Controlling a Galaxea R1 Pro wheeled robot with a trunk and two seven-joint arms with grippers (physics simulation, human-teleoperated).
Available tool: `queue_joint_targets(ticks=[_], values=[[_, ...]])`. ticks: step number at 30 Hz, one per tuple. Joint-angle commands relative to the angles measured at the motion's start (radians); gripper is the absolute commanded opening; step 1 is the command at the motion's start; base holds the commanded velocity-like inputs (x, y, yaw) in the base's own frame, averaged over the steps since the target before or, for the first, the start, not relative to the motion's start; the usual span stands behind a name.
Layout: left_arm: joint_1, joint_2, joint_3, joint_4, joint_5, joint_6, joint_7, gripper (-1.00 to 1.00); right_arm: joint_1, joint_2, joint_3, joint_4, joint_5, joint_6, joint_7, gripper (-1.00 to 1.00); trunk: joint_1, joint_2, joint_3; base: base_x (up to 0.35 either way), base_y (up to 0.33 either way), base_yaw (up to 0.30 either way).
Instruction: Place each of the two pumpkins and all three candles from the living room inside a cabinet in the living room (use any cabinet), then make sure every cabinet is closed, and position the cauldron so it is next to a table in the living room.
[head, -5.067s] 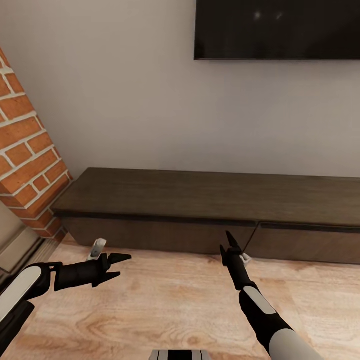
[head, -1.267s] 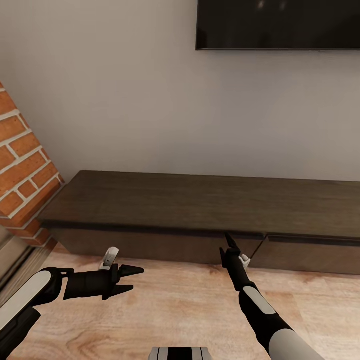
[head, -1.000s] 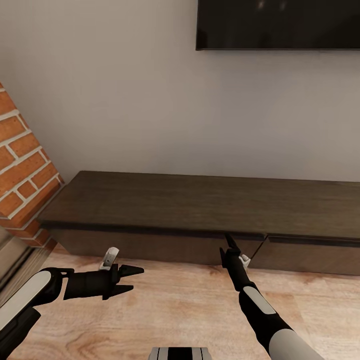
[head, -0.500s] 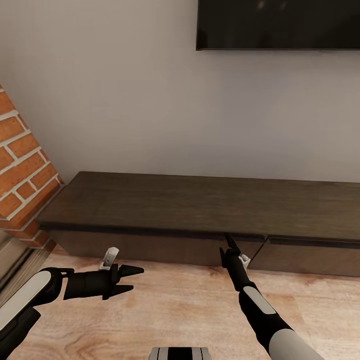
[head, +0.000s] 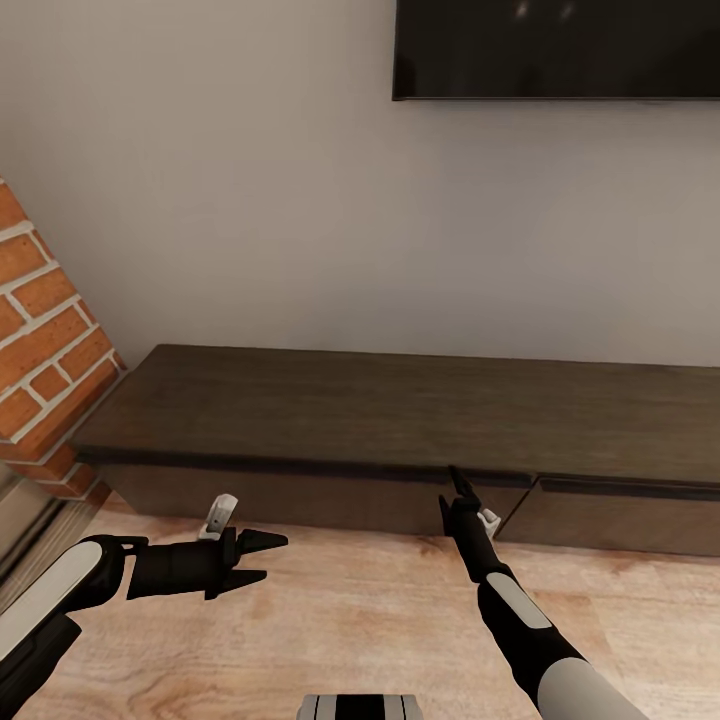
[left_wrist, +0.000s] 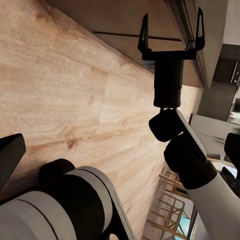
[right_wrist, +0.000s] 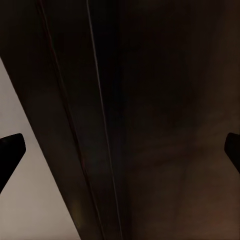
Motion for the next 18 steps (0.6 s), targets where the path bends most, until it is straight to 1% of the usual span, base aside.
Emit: queue_joint_targets(ticks=[1, 18], values=[[-0.001, 0.001, -0.001, -0.001, 0.011, 0.000, 0.009, 1.00, -0.001, 0.000, 0.002, 0.001, -0.011, 0.006, 0.004, 1.00, 0.000, 0.000, -0.001, 0.013, 0.000, 0.000], [-0.001, 0.001, -0.002, -0.001, 0.011, 0.000, 0.010, 1.00, -0.001, 0.000, 0.002, 0.001, -0.011, 0.006, 0.004, 1.00, 0.000, 0.000, -0.001, 0.012, 0.000, 0.000]])
